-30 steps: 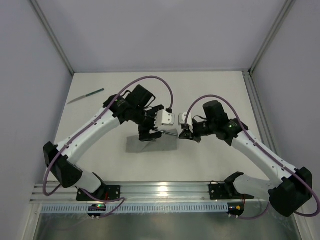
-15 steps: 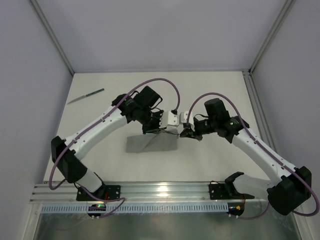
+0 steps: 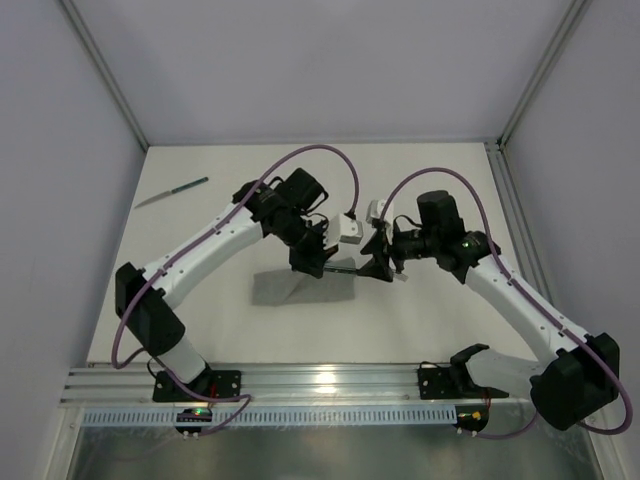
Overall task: Fold the napkin into a case and place the utensils inside
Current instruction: Pass from the right arm to the left, then pass from the left arm to the right, then insert the fork into the folded napkin.
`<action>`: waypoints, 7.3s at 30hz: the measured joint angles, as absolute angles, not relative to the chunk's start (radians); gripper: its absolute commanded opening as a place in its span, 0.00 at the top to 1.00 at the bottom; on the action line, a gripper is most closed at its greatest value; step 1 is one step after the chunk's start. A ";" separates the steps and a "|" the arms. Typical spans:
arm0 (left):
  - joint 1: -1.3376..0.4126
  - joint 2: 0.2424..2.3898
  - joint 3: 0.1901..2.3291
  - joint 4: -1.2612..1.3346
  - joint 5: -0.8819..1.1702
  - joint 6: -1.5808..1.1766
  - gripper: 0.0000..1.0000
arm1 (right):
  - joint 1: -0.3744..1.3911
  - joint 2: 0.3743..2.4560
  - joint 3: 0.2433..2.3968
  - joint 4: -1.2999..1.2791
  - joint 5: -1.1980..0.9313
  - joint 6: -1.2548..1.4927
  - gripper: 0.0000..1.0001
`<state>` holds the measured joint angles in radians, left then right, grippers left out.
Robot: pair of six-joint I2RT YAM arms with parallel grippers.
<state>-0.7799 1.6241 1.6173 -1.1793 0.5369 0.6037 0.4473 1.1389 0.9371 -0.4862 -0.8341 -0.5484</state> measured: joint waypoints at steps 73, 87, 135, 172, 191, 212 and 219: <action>-0.554 1.796 1.380 -0.982 0.832 0.315 0.43 | 0.097 1.130 0.546 -0.173 -0.979 0.290 0.97; -0.589 1.798 1.353 -0.905 0.399 0.294 0.46 | 0.088 1.214 0.564 -0.348 -0.854 0.233 0.97; -0.757 1.813 1.277 -0.710 -0.027 0.274 1.00 | 0.388 1.644 0.784 -0.024 -0.647 0.609 0.97; -0.750 1.756 1.211 -0.712 -0.052 0.246 0.72 | 0.517 1.610 0.829 -0.180 -0.381 0.672 0.34; -0.509 1.565 1.237 -0.785 -0.008 0.255 0.80 | 0.552 1.427 0.969 -0.582 0.071 0.396 0.97; -0.314 1.629 0.950 -0.765 -0.050 0.323 0.88 | 0.777 1.815 1.206 -0.679 0.298 0.326 0.97; -0.314 1.630 0.944 -0.759 -0.026 0.321 0.88 | 0.785 1.815 1.206 -0.683 0.289 0.347 0.97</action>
